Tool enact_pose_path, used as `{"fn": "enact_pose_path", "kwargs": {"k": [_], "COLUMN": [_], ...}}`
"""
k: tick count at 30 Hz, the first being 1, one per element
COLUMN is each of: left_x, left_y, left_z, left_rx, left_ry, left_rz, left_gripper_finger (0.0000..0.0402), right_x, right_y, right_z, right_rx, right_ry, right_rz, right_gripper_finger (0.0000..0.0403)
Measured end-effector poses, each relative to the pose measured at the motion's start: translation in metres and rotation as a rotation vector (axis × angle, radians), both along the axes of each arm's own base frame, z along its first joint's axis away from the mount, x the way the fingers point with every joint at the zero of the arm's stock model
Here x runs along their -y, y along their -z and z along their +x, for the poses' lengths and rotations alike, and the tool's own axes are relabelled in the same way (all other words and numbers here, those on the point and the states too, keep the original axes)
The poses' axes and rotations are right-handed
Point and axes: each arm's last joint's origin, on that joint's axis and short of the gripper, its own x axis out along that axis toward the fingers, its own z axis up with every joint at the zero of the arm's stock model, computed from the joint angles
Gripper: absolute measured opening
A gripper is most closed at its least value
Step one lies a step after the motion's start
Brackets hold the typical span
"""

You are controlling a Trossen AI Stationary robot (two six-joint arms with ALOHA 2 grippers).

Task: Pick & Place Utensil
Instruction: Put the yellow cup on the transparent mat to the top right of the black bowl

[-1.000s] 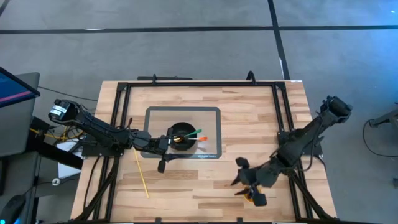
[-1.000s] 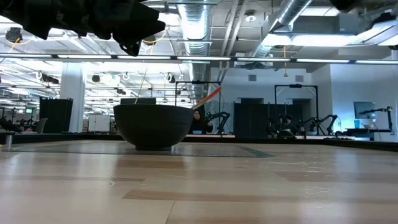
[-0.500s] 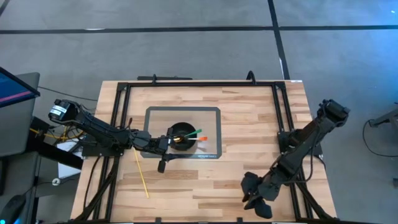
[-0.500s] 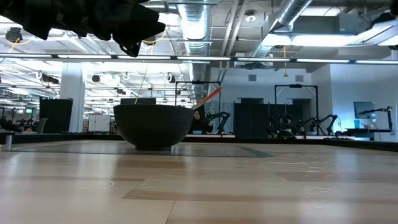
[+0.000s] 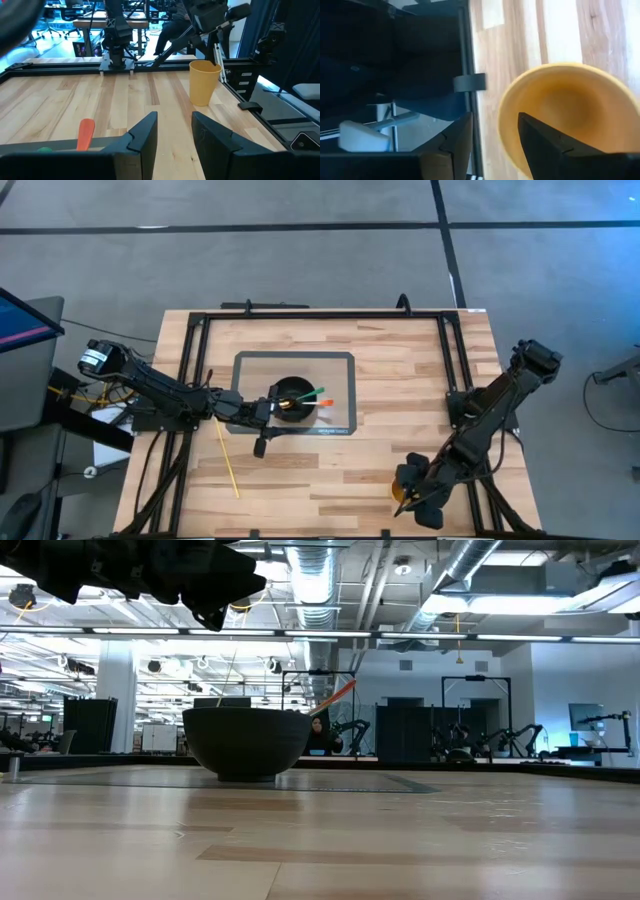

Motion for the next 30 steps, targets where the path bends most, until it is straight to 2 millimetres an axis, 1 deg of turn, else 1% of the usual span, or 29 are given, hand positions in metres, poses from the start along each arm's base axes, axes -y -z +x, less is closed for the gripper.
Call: {"fn": "enact_pose_path", "kwargs": {"k": [5,8,15,21,30], "left_x": [0.0,0.0,0.0,0.0,0.0], "left_y": [0.0,0.0,0.0,0.0,0.0], "left_z": [0.0,0.0,0.0,0.0,0.0], "left_rx": [0.0,0.0,-0.001,-0.001,-0.001], "left_ry": [0.0,0.0,0.0,0.0,0.0], "left_rz": [0.0,0.0,0.0,0.0,0.0], "left_gripper_finger": [0.0121,0.0121,0.0121,0.0121,0.0121], "right_x": [-0.003,-0.004,-0.001,0.002,0.002], "right_y": [0.012,0.016,0.026,0.028,0.022], "right_z": [0.004,0.004,0.003,0.0,0.0], "right_rx": [-0.036,-0.041,-0.058,-0.102,-0.074], "right_ry": [0.0,-0.012,-0.057,-0.075,-0.07], "right_rz": [-0.037,-0.057,-0.153,-0.19,-0.181], "right_gripper_finger": [0.0155,0.0153,0.0135,0.0095,0.0013]}}
